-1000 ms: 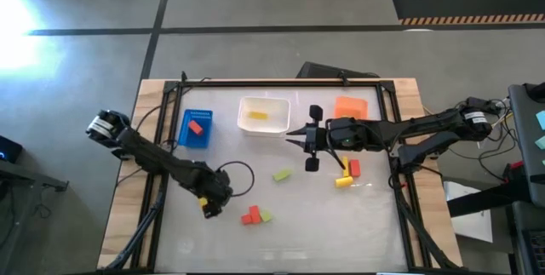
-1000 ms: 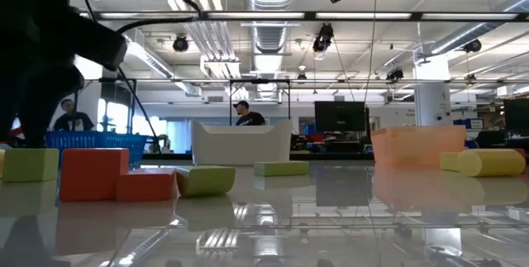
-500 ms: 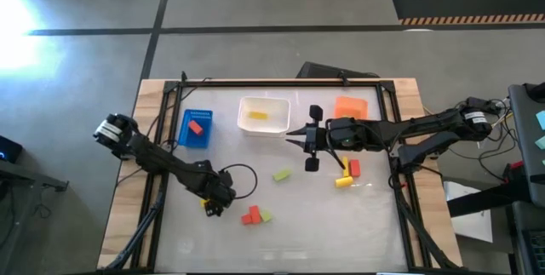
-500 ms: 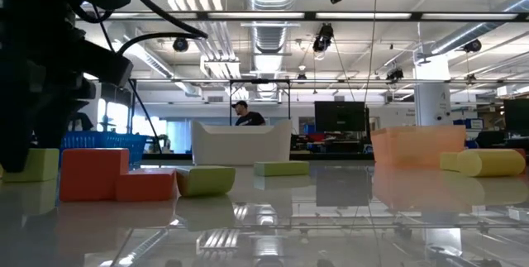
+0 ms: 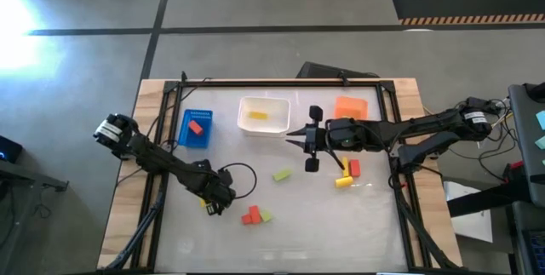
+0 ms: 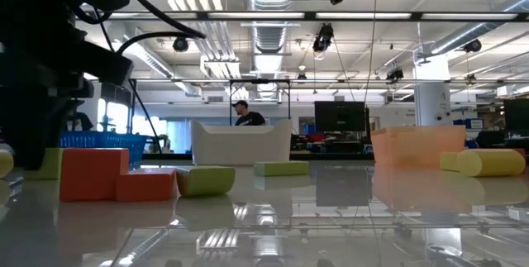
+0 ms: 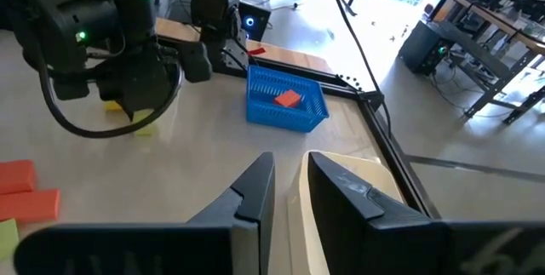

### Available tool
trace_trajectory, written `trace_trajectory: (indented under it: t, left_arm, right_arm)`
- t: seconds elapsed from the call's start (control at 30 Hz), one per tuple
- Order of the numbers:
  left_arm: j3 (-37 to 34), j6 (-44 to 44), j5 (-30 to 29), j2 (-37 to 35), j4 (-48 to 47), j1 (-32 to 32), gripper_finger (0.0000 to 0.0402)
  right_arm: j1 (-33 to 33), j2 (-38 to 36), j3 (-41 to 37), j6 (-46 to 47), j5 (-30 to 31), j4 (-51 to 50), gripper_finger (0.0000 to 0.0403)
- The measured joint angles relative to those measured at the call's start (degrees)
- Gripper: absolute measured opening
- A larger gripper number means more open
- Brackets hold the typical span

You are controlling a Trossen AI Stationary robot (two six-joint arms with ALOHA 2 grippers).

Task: Sort & place blocks by color
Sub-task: Put the middle left green block into the orange bin

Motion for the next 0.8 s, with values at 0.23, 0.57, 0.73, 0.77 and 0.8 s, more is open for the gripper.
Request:
trace_trajectory:
  t: [0.23,0.57,0.73,0.77,0.8]
  left_arm:
    - [1.0,-1.0,-10.1,-1.3,2.7,-0.4,0.0119]
    - [-0.7,9.8,-36.0,-10.7,28.1,-1.9,0.0119]
    - [-1.7,18.8,-36.8,-14.2,38.9,-1.9,0.0119]
    - [-1.7,19.7,-36.8,-14.8,39.0,-1.9,0.0119]
    - [-1.7,19.8,-36.8,-15.3,39.0,-1.9,0.0119]
  right_arm:
    - [0.0,0.0,-2.0,1.5,-0.3,0.2,0.0063]
    - [1.0,0.0,-12.8,-0.2,-3.3,19.1,0.0063]
    - [2.8,2.0,-17.9,-6.2,-5.0,34.0,0.0063]
    - [3.0,2.3,-18.5,-7.2,-5.0,36.1,0.0063]
    - [3.2,2.5,-19.2,-7.8,-5.0,37.2,0.0063]
